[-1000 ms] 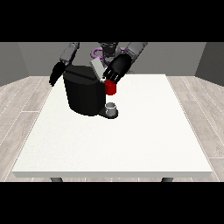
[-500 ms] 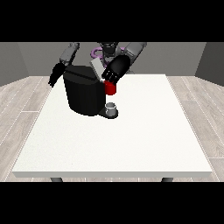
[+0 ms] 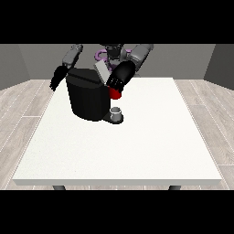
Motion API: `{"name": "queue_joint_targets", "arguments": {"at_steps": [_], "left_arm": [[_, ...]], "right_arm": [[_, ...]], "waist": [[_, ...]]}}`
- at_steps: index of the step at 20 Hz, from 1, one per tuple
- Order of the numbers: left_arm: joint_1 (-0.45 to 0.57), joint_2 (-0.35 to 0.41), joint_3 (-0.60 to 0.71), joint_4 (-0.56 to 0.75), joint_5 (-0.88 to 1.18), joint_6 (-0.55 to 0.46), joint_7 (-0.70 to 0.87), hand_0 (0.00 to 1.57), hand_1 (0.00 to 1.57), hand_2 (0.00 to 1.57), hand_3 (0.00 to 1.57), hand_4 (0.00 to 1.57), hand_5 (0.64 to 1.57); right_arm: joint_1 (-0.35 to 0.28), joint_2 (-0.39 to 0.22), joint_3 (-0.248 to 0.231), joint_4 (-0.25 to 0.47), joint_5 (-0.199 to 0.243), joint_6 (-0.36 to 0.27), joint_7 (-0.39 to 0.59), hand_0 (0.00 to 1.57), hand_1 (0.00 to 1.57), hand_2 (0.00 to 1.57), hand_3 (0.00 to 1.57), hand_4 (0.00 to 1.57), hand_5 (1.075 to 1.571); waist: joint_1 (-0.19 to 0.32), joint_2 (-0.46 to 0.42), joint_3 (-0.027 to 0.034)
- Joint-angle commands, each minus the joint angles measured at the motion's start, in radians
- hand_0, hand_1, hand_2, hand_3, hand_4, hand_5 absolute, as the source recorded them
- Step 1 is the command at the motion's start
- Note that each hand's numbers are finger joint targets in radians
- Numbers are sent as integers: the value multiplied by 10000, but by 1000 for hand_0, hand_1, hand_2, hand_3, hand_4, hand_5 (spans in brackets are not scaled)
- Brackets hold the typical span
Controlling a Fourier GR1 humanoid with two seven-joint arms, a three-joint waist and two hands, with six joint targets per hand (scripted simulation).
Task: Insert the coffee pod into the coffee machine and close the lid
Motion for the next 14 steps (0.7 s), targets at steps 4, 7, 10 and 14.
{"name": "queue_joint_targets", "arguments": {"at_steps": [4, 7, 10, 14], "left_arm": [[-138, -151, 288, 181, 76, 366, -3, 1110, 1110, 1122, 969, 0, 1571], [-390, 96, 421, 138, 93, 610, -431, 1206, 1206, 1179, 956, 0, 1571], [-61, 250, 476, 264, 68, 690, -666, 1247, 1247, 1210, 954, 0, 1571], [-331, 231, 419, 138, -8, 710, -822, 1232, 1232, 1211, 967, 0, 1571]], "right_arm": [[148, 269, 236, -6, 167, -180, -38, 0, 0, 0, 0, 0, 1571], [-347, 70, 208, -170, 327, -257, 154, 0, 0, 0, 0, 0, 1571], [285, 101, 263, -298, 169, -34, 4, 0, 0, 0, 0, 61, 1571], [-411, -20, 51, -11, 143, -100, 231, 0, 0, 0, 0, 144, 1571]], "waist": [[-138, 97, -22], [-153, 432, -25], [-391, 227, -25], [-8, 467, -23]]}}
